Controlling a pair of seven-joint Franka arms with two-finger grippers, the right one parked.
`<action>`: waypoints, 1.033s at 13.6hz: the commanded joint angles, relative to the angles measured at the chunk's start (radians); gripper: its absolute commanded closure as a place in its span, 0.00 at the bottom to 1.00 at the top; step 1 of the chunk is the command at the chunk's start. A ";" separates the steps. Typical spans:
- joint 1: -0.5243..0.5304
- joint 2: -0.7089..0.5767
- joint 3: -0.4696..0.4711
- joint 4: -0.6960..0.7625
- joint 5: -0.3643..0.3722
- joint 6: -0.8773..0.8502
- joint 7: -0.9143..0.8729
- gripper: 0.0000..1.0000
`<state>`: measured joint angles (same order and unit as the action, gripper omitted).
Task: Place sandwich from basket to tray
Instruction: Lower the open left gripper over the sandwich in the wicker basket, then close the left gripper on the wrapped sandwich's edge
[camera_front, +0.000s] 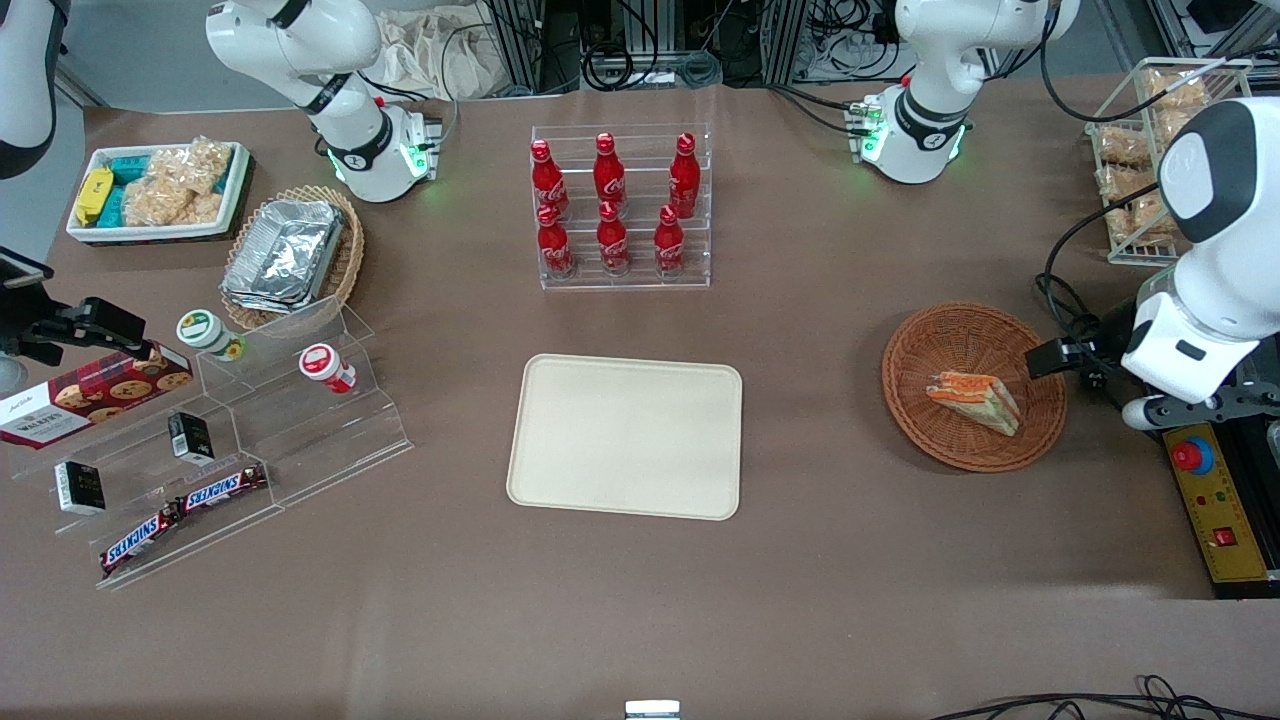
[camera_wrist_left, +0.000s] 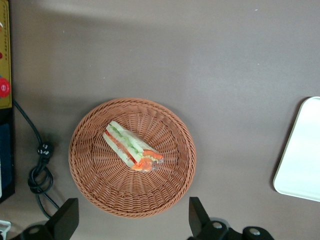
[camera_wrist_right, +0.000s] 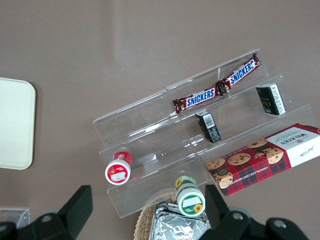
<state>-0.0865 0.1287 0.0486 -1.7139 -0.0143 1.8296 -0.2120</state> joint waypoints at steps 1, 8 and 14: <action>0.001 0.005 0.000 -0.039 0.010 0.038 -0.222 0.01; 0.005 -0.003 0.002 -0.326 0.037 0.344 -0.619 0.01; 0.010 0.035 0.005 -0.475 0.037 0.501 -0.753 0.02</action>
<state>-0.0836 0.1594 0.0573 -2.1741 0.0083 2.3212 -0.9125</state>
